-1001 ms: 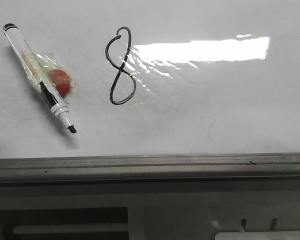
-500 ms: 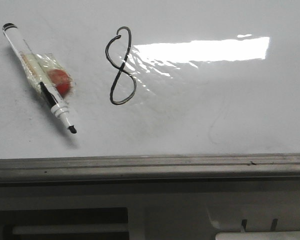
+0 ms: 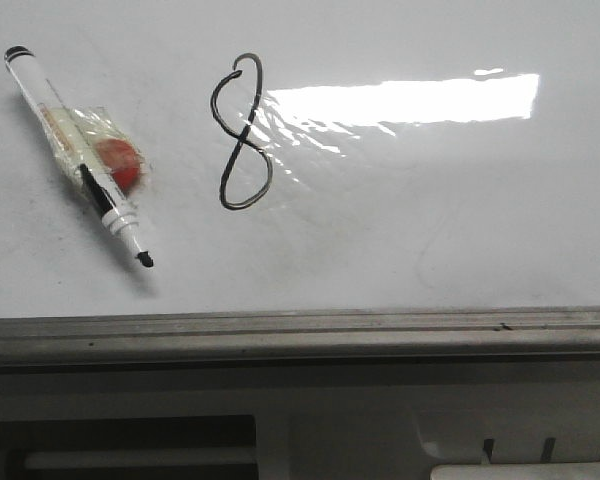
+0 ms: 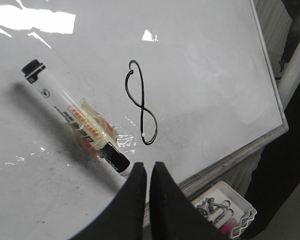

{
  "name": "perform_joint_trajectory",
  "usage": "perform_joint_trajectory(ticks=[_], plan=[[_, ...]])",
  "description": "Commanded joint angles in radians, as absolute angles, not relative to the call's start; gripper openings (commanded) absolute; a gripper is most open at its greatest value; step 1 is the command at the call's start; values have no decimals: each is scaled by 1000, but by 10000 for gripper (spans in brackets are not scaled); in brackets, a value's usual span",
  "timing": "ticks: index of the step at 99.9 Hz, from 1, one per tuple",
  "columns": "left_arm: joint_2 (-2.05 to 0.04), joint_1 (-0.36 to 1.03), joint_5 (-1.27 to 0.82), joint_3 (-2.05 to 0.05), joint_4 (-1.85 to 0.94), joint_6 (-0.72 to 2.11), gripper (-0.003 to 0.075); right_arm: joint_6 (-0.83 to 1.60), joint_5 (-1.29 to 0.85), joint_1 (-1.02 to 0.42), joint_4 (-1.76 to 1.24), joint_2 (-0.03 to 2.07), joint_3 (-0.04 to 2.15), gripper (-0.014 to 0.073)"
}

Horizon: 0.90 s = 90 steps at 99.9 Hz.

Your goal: Write number 8 on whiteboard

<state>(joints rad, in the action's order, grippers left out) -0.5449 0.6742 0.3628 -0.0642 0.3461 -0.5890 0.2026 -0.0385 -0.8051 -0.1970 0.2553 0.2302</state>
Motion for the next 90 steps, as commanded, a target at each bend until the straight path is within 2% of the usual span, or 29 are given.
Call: perform_joint_trajectory(ticks=[1, 19, 40, 52, 76, 90], plan=[[-537, 673, 438, -68, 337, -592, -20, 212, 39, -804, -188, 260, 257, -64], [-398, 670, 427, 36, 315, -592, -20, 212, 39, -804, -188, 260, 257, -64], [-206, 610, 131, 32, 157, -592, -20, 212, 39, -804, -188, 260, 257, -64], [-122, 525, 0, 32, 157, -551, -20, 212, 39, -804, -188, 260, 257, -64], [-10, 271, -131, 32, -50, -60, -20, 212, 39, -804, -188, 260, 257, -64], [30, 160, -193, 32, -56, 9, -20, 212, 39, -804, -188, 260, 257, -64]])
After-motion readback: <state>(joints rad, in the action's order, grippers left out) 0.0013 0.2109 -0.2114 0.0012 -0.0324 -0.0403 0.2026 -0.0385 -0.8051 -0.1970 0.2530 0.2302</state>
